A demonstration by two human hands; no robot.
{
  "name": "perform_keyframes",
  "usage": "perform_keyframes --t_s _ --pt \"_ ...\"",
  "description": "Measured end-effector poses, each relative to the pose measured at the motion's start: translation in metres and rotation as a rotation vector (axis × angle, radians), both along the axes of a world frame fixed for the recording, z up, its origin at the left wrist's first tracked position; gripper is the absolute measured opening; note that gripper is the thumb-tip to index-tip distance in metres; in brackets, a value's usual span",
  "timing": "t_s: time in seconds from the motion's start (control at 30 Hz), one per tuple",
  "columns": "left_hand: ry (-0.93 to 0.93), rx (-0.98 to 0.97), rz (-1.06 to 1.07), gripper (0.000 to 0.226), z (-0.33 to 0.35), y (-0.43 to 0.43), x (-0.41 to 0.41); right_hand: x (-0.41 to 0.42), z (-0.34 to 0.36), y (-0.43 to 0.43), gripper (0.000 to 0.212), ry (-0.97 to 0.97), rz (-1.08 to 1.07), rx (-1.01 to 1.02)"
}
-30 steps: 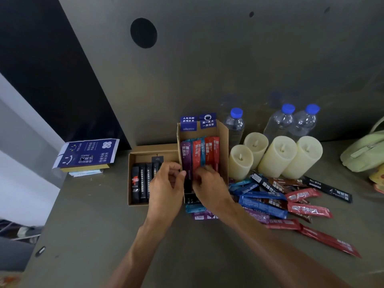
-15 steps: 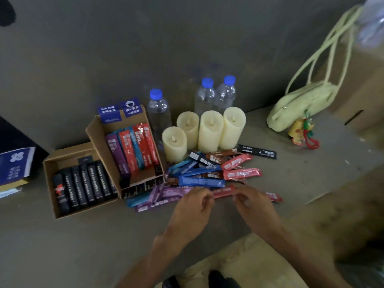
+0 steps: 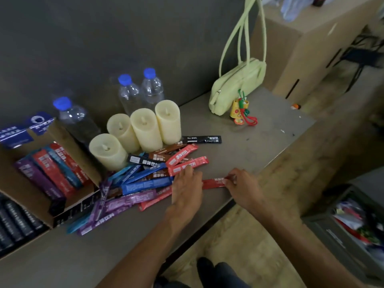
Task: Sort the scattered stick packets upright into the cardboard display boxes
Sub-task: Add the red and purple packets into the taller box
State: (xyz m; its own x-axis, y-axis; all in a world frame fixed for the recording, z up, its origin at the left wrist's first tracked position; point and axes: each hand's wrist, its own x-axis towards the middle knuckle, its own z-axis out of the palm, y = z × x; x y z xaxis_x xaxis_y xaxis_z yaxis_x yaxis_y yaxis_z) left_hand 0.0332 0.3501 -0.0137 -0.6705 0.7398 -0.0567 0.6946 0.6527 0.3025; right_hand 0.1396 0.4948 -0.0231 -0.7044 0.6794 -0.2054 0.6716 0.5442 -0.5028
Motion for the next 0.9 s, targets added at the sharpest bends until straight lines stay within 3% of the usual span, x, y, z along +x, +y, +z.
perform_keyframes --t_s 0.13,0.27,0.37,0.6,0.73,0.9 --pt "0.026 -0.012 -0.072 0.017 0.005 0.001 0.0 0.001 -0.002 0.01 0.006 0.044 -0.069 -0.195" --pt "-0.287 0.158 0.103 0.005 0.016 0.001 0.001 0.008 0.013 0.022 0.009 0.307 -0.342 -0.648" --pt "-0.489 0.288 0.158 0.009 0.029 0.001 0.007 0.011 0.031 0.02 0.022 0.395 -0.305 -0.811" --pt "-0.664 0.432 0.22 0.015 0.057 -0.017 0.009 -0.005 0.067 0.005 0.022 0.487 -0.138 -0.707" --pt "-0.573 0.391 0.197 0.01 0.067 -0.051 0.002 -0.026 0.084 -0.017 0.021 0.495 -0.041 -0.728" --pt "-0.504 0.498 0.368 0.013 0.072 -0.107 -0.007 -0.065 0.095 -0.067 0.017 0.494 0.068 -0.797"
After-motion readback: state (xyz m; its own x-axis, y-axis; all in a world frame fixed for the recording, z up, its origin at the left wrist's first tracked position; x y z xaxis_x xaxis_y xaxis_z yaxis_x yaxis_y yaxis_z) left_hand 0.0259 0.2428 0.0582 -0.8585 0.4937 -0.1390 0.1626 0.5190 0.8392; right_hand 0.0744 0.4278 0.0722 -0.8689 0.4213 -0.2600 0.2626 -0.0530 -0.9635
